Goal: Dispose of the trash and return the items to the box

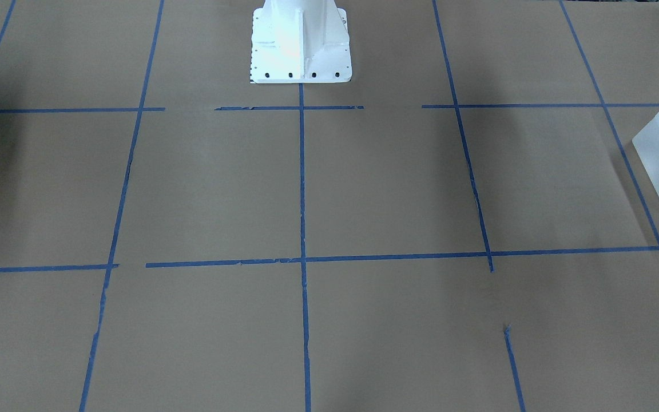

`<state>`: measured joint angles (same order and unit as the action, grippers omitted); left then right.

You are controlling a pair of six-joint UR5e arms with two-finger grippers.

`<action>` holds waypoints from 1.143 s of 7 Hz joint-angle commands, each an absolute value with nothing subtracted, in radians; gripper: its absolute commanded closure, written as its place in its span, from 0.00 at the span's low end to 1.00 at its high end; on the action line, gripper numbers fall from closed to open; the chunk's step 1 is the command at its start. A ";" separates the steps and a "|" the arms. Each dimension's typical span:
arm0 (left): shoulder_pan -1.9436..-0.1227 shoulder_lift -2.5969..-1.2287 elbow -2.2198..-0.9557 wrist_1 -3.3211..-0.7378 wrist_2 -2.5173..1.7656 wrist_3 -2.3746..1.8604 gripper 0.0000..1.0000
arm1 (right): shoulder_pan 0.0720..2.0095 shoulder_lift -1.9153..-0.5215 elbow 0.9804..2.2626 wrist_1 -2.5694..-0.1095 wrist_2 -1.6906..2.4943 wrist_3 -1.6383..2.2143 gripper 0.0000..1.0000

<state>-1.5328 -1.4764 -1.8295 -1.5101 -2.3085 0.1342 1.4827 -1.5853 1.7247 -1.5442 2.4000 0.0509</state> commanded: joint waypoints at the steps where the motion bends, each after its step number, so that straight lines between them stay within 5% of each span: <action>1: -1.572 -1.493 -1.825 -1.460 -2.306 0.170 0.00 | 1.512 -1.551 1.701 -1.625 2.410 -0.041 0.00; 8: -1.580 -1.581 -1.833 -1.520 -2.306 0.178 0.00 | 1.511 -1.577 1.694 -1.565 2.410 -0.043 0.00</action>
